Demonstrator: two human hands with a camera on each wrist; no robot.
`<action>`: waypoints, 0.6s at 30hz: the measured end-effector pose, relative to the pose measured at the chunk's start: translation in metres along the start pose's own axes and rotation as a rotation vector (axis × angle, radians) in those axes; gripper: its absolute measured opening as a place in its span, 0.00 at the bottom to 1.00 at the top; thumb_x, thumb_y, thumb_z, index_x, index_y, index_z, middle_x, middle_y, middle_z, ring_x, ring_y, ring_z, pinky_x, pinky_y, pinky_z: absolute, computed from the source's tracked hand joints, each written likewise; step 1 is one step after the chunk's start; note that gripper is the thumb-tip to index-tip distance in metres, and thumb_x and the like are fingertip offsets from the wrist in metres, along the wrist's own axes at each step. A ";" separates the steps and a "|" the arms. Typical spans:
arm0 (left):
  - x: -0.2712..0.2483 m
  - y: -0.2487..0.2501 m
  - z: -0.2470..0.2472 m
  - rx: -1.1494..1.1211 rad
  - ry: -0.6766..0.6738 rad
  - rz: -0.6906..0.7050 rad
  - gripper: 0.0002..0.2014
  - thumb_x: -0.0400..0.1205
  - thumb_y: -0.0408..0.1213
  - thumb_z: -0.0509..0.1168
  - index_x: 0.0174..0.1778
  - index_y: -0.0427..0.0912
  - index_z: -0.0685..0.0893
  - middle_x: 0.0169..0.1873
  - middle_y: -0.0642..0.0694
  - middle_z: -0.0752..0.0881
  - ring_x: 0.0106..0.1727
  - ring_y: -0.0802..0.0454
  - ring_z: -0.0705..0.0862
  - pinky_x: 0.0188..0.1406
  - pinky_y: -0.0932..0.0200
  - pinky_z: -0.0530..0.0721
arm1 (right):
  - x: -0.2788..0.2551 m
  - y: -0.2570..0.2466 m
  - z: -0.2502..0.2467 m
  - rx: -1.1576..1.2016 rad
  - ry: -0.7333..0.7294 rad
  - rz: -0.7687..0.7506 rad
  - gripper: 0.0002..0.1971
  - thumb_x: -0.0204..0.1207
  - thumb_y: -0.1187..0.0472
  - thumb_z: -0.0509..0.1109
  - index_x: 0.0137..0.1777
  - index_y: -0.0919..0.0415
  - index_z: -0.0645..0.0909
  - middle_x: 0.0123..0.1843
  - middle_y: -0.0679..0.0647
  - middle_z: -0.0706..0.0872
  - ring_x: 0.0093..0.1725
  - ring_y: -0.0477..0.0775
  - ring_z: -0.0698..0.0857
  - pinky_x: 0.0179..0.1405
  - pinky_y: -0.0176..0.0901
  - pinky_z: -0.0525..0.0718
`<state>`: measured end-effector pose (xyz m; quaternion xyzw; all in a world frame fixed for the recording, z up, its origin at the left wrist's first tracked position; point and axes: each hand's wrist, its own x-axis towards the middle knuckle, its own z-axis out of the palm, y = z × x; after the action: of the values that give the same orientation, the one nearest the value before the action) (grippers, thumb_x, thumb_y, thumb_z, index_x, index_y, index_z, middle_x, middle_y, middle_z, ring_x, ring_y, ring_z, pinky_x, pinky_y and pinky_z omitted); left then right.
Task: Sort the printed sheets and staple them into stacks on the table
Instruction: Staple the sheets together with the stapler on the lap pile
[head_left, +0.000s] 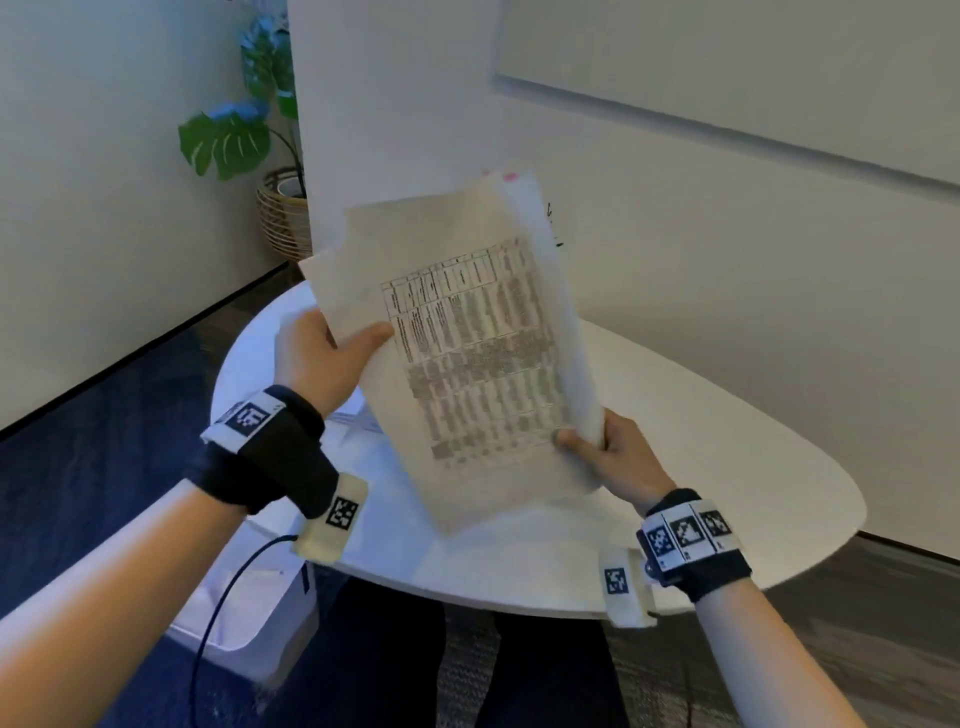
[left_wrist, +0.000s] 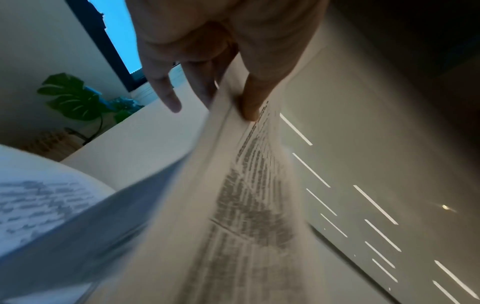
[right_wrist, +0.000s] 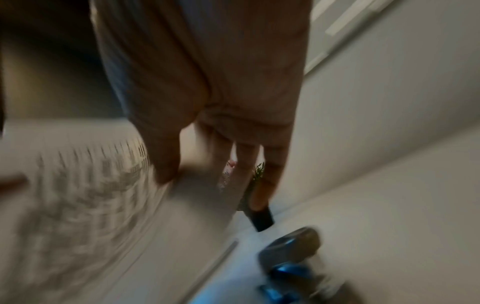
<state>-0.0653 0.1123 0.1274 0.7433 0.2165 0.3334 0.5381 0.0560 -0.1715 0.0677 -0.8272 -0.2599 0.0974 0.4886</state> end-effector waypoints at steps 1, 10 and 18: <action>-0.001 0.003 -0.002 -0.004 0.016 0.000 0.11 0.77 0.36 0.72 0.55 0.40 0.87 0.49 0.48 0.88 0.50 0.50 0.87 0.57 0.45 0.86 | 0.007 0.008 -0.001 -0.132 -0.068 0.002 0.11 0.73 0.55 0.76 0.50 0.47 0.78 0.45 0.40 0.83 0.44 0.46 0.83 0.40 0.35 0.79; -0.018 0.027 0.001 0.005 0.053 0.187 0.07 0.82 0.36 0.67 0.47 0.55 0.81 0.42 0.66 0.84 0.46 0.65 0.85 0.51 0.61 0.83 | 0.068 0.067 0.014 -0.851 -0.323 0.288 0.25 0.75 0.51 0.71 0.68 0.61 0.71 0.61 0.60 0.78 0.58 0.60 0.81 0.60 0.54 0.81; -0.023 -0.048 0.033 0.197 -0.121 -0.207 0.20 0.84 0.29 0.60 0.73 0.42 0.70 0.65 0.40 0.81 0.64 0.39 0.80 0.59 0.50 0.77 | 0.070 0.107 -0.011 -0.501 -0.119 0.429 0.13 0.81 0.60 0.62 0.33 0.58 0.68 0.29 0.55 0.73 0.24 0.51 0.70 0.25 0.39 0.69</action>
<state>-0.0555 0.0908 0.0693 0.7848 0.2909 0.2080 0.5061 0.1560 -0.1842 -0.0125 -0.9504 -0.1237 0.1791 0.2223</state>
